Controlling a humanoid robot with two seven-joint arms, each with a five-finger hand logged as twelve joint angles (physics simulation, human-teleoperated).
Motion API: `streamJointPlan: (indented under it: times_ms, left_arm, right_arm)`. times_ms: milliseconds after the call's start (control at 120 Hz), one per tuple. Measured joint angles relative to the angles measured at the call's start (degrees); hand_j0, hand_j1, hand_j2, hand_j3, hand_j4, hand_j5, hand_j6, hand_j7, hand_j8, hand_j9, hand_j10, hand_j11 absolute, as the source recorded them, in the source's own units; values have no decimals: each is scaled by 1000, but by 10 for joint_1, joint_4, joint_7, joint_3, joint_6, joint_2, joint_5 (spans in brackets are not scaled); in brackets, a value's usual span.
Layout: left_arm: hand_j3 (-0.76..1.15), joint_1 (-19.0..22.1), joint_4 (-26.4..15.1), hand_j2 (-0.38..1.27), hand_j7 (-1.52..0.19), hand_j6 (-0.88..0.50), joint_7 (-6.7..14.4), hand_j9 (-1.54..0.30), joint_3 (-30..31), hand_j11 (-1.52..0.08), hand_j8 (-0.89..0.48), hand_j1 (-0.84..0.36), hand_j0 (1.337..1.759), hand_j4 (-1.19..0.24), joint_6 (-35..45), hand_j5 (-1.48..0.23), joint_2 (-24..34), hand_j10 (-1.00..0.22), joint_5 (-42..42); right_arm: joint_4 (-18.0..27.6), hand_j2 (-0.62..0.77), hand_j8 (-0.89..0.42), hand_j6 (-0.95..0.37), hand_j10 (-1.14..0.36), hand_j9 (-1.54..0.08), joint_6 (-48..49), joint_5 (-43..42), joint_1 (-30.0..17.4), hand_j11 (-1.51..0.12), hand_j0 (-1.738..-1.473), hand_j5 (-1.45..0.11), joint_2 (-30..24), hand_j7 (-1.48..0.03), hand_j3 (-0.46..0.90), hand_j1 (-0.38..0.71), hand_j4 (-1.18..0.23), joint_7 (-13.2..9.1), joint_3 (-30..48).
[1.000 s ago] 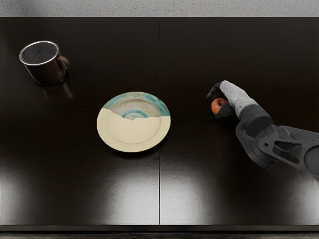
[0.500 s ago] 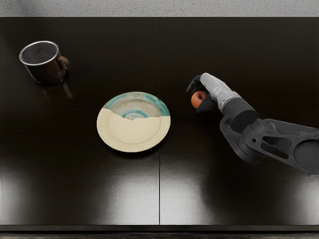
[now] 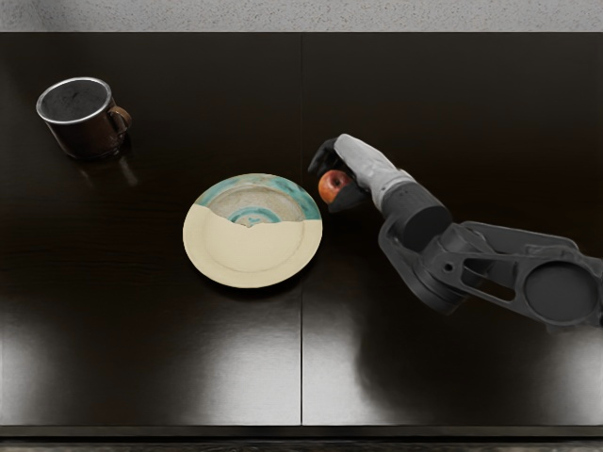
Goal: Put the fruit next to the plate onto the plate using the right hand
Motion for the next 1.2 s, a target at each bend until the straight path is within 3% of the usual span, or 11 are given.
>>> streamJointPlan:
  times_ms: [967,1200]
  left_arm:
    - [0,0,0,47,-304,-234,0,-304,0,-304,-234,69,1658,-234,0,-304,0,-234,0]
    - [0,0,0,47,-304,-234,0,-304,0,-304,-234,69,1658,-234,0,-304,0,-234,0]
  right_arm:
    - [-1,206,-483,-583,-601,-841,-3,-9,-12,-843,-1655,-836,84,-838,0,219,-648,0,-7]
    - [-29,207,-480,-582,-600,-844,-3,-11,-20,-846,-1655,-838,117,-839,0,218,-649,0,-16]
